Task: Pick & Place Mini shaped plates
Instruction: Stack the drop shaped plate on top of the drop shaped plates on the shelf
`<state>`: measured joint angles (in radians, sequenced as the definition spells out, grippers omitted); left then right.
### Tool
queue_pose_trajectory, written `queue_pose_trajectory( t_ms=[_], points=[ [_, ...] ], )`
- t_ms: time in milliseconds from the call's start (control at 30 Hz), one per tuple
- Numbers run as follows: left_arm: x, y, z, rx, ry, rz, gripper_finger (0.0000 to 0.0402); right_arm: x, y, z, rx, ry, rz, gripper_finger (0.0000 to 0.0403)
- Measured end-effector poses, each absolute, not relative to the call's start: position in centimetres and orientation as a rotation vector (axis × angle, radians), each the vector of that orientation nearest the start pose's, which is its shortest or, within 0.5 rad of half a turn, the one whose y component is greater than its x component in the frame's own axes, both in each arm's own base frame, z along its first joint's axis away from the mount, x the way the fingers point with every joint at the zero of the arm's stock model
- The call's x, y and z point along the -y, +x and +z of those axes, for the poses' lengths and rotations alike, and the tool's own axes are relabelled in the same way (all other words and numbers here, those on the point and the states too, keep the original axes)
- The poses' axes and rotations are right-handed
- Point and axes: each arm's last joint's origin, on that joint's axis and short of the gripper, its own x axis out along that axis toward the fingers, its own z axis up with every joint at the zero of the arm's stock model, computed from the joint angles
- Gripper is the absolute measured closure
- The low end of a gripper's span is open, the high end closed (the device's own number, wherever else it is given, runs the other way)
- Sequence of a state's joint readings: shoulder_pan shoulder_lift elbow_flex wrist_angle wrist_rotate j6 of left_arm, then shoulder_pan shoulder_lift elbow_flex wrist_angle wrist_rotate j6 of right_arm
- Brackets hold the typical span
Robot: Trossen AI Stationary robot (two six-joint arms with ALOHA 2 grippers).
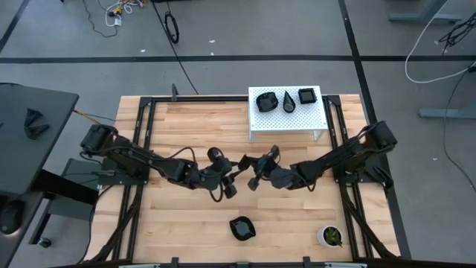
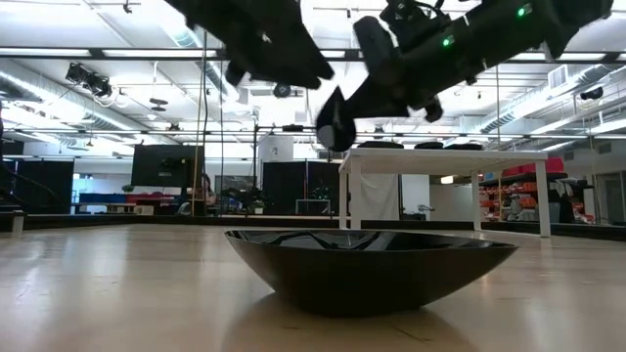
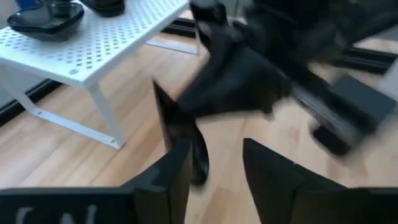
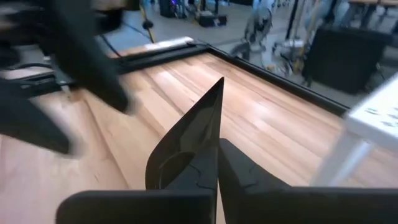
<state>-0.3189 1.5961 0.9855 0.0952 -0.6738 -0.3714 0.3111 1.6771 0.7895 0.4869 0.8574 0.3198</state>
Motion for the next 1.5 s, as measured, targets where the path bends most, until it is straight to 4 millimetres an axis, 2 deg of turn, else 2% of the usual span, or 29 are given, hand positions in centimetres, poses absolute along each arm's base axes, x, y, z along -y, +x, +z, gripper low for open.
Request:
queue_pose_trajectory(
  t_ms=[133, 267, 333, 433, 567, 667, 767, 933, 1167, 1500],
  points=[
    [8.8, 31.8, 24.2, -0.437, -0.108, 0.375, 0.0228, -7.3, 29.8, 20.4, -0.310, 0.136, -0.609, 0.0401],
    [9.2, 31.0, 24.8, -0.458, -0.110, 0.343, 0.0217, -5.5, 26.4, 24.7, -0.315, 0.189, -0.626, 0.0401],
    [9.6, 30.8, 24.7, -0.466, -0.102, 0.333, 0.0217, -3.7, 24.7, 27.4, -0.324, 0.234, -0.647, 0.0401],
    [10.0, 30.8, 24.6, -0.465, -0.098, 0.323, 0.0216, 0.2, 22.3, 31.0, -0.366, 0.313, -0.723, 0.0402],
    [10.2, 30.8, 24.4, -0.471, -0.092, 0.324, 0.0216, 5.1, 20.5, 33.6, -0.448, 0.350, -0.831, 0.0402],
    [10.2, 30.8, 24.4, -0.471, -0.092, 0.325, 0.0216, 8.6, 19.7, 34.0, -0.506, 0.353, -0.827, 0.0402],
    [10.2, 30.8, 24.4, -0.469, -0.095, 0.325, 0.0216, 11.6, 18.9, 33.4, -0.560, 0.399, -0.819, 0.0402],
    [10.2, 30.8, 24.4, -0.467, -0.117, 0.330, 0.0216, 15.0, 18.3, 32.1, -0.612, 0.436, -0.825, 0.0395],
    [10.2, 30.8, 24.4, -0.467, -0.116, 0.331, 0.0216, 17.6, 18.7, 30.0, -0.714, 0.447, -0.820, 0.0391],
    [10.2, 30.8, 24.4, -0.473, -0.113, 0.332, 0.0216, 18.9, 18.7, 28.9, -0.762, 0.456, -0.842, 0.0390]
  ],
)
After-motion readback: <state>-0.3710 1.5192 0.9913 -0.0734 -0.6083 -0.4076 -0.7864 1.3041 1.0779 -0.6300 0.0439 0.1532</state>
